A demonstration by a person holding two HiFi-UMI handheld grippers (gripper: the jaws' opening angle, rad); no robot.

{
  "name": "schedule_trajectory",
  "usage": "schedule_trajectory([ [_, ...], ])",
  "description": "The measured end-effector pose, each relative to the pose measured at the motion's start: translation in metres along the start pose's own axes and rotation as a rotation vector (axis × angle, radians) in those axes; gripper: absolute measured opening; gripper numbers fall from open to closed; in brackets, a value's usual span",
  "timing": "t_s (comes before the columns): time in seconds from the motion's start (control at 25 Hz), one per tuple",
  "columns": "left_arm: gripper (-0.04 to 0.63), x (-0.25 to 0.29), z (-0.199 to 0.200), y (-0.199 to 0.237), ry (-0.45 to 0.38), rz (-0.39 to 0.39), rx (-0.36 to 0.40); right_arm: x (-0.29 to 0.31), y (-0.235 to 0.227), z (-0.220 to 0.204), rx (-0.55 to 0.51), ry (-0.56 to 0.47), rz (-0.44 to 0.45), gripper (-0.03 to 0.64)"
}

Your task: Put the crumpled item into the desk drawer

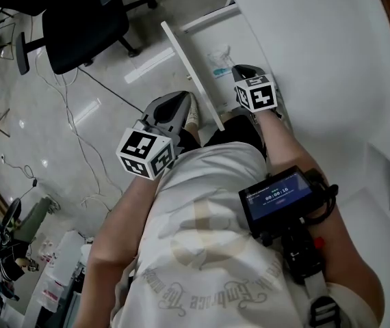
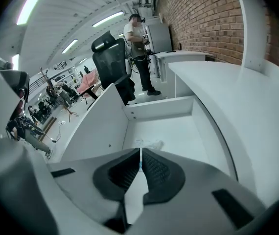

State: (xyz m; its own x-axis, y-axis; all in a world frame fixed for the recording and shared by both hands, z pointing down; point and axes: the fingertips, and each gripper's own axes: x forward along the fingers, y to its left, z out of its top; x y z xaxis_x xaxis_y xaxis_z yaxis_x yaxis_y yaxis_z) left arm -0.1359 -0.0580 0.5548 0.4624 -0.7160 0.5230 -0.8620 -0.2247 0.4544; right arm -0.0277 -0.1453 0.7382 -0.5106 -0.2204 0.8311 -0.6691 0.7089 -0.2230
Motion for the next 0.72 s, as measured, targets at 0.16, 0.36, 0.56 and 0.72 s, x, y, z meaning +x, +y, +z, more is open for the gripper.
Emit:
schedule_trajectory([
  [0.16,0.020,0.001,0.002,0.001,-0.002,-0.017,0.011,-0.006,0.002,-0.005,0.011,-0.007,-0.002,0.031],
  [0.36,0.020,-0.006,0.010,-0.003,-0.009,-0.037,0.027,-0.026,0.012,-0.005,0.025,-0.024,0.010,0.029],
  [0.56,0.020,-0.014,0.016,-0.002,-0.011,-0.060,0.040,-0.043,0.023,-0.001,0.031,-0.044,0.020,0.026],
  [0.72,0.020,-0.029,0.028,-0.011,-0.018,-0.095,0.058,-0.070,0.038,0.006,0.041,-0.065,0.008,0.023],
])
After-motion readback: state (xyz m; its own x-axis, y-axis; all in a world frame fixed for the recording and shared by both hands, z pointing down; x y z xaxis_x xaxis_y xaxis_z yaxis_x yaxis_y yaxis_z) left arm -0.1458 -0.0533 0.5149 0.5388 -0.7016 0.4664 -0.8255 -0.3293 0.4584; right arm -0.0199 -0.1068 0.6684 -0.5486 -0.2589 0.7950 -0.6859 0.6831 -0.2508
